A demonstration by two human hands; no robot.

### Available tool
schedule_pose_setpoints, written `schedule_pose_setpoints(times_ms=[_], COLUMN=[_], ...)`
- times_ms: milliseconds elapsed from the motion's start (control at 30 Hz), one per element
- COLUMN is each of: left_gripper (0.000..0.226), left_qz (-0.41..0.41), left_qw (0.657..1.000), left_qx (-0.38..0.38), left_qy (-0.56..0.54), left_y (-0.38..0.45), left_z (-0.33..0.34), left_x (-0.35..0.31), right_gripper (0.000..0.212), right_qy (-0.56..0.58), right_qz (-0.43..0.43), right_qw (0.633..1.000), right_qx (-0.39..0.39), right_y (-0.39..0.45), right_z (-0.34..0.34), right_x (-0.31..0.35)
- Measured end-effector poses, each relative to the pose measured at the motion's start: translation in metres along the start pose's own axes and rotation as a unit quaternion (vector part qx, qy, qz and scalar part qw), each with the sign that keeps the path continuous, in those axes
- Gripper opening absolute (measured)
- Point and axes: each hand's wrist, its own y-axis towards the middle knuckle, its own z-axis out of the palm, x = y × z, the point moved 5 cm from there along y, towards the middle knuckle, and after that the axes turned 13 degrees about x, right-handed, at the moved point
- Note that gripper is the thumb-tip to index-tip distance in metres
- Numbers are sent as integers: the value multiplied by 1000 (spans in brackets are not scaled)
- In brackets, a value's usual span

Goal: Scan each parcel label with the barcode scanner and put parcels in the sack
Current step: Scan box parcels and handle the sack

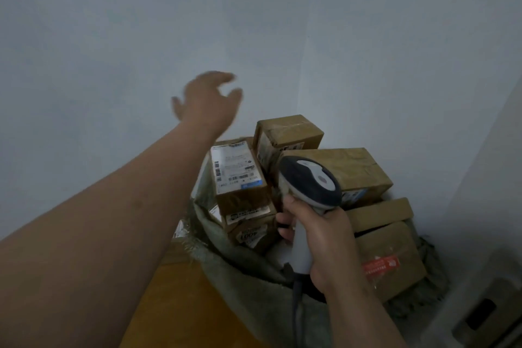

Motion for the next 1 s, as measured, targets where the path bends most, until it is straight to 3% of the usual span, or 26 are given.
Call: schedule_pose_setpoints(times_ms=[67,133,200,367,533,633,700,800,900,1000], left_gripper=[42,39,39,47,70,98,82,32,28,31], left_qz=[-78,-190,-281,-374,-434,-460,-469,-470,-454,-425], left_qw=[979,932,902,858,797,730,689,679,685,714], left_qx=[-59,-6,68,166,205,215,197,193,211,167], left_qy=[-180,-310,-320,-310,-368,-458,-516,-530,-529,-530], left_y=[-16,-41,-71,-138,-165,-165,-156,-141,-124,-105], left_z=[-26,-22,-6,25,53,76,88,95,91,73], left_x=[41,83,124,180,199,201,200,190,181,167], right_gripper=[15,17,17,13,25,39,45,43,43,46], right_qy=[-4,-10,-18,-47,-108,-136,-165,-198,-187,-182], right_qz=[-2,-5,-5,5,-17,-55,-60,-38,-18,-11], right_qw=[1000,1000,1000,999,994,988,984,979,982,983], right_qx=[-12,-15,-12,-1,-29,-48,-21,28,29,29], right_y=[-6,-10,-17,-32,-36,-30,-23,-8,4,9], right_z=[5,14,25,57,77,84,90,98,96,88], right_x=[-2,-5,-10,-29,-39,-29,-22,-21,-22,-15])
